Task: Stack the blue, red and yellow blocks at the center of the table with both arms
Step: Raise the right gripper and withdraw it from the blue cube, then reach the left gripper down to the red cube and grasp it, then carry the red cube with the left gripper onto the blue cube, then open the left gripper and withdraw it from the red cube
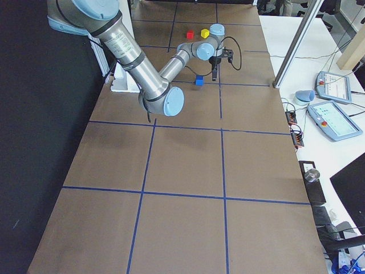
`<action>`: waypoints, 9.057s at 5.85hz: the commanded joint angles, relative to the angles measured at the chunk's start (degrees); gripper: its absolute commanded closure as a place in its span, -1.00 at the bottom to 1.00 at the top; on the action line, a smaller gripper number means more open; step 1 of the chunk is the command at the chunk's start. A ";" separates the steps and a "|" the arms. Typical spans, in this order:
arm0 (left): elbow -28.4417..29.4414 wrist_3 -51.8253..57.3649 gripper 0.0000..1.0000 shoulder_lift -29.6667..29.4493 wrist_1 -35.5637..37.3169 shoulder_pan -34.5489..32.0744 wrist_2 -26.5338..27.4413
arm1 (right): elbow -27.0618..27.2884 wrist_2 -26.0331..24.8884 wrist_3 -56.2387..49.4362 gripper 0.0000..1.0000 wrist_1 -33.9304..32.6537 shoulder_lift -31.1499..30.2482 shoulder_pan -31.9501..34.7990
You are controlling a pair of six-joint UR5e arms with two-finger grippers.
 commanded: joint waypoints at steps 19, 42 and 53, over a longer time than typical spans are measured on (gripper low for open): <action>-3.38 -56.43 -0.29 2.30 -42.19 40.45 18.18 | 8.99 15.10 -74.88 -1.00 0.28 -49.73 45.76; 18.77 -80.16 0.48 -62.04 -5.53 54.60 27.58 | 8.72 15.28 -74.79 -1.00 0.19 -49.99 45.76; -14.19 -32.46 -0.99 -24.48 -2.99 32.24 10.77 | 8.72 15.37 -74.70 -1.00 0.19 -49.90 45.84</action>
